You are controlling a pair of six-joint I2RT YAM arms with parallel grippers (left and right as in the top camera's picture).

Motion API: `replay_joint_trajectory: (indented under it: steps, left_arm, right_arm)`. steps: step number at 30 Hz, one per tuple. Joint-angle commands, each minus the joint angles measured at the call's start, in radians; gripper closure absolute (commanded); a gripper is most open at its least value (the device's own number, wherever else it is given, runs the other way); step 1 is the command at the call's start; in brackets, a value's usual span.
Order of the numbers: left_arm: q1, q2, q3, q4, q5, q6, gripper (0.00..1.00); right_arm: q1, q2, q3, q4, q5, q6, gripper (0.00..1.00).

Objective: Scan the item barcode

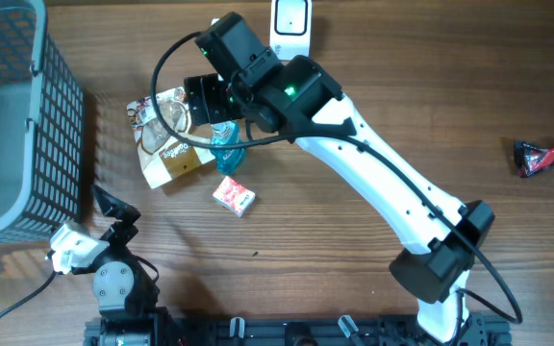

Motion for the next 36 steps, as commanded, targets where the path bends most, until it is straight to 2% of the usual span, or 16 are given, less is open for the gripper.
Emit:
replay_joint_trajectory:
  steps: [1,2,3,7,10,15,23,26,31,36]
  left_arm:
    - [0.004,-0.006,-0.001,-0.007,-0.007,0.001,0.00]
    - [0.004,-0.006,-0.001,-0.007,-0.007,0.001,0.00]
    - [0.004,-0.006,-0.001,-0.007,-0.007,0.001,0.00]
    - [0.004,-0.006,-0.001,-0.007,-0.007,0.001,0.00]
    - [0.004,-0.006,-0.001,-0.007,-0.006,0.001,0.00]
    - [0.004,-0.006,-0.001,-0.007,-0.007,0.002,0.00]
    - [0.004,-0.006,-0.001,-0.007,-0.007,0.001,0.00]
    - [0.004,-0.006,-0.001,-0.007,-0.007,0.001,0.00]
    - [0.004,-0.006,-0.001,-0.007,-0.006,0.002,0.00]
    - [0.004,-0.006,-0.001,-0.007,-0.007,0.001,0.00]
  right_arm:
    - [-0.002,-0.008,0.012,-0.047,-0.053,0.317,0.00]
    - [-0.008,-0.008,0.012,-0.106,-0.074,0.497,0.00]
    - [-0.013,-0.005,0.012,-0.133,-0.091,0.576,0.00]
    - [-0.021,0.026,0.012,-0.137,-0.124,0.771,0.00]
    - [-0.021,0.083,0.012,-0.121,-0.139,0.838,0.00]
    - [-0.034,0.205,0.012,-0.094,-0.209,0.856,0.00]
    - [-0.053,0.267,0.012,-0.082,-0.222,0.854,0.01]
    - [-0.053,0.315,0.012,-0.075,-0.246,0.826,0.07]
    - [-0.053,0.354,0.012,-0.079,-0.264,0.776,0.09]
    - [-0.053,0.354,0.012,-0.095,-0.226,0.750,0.26]
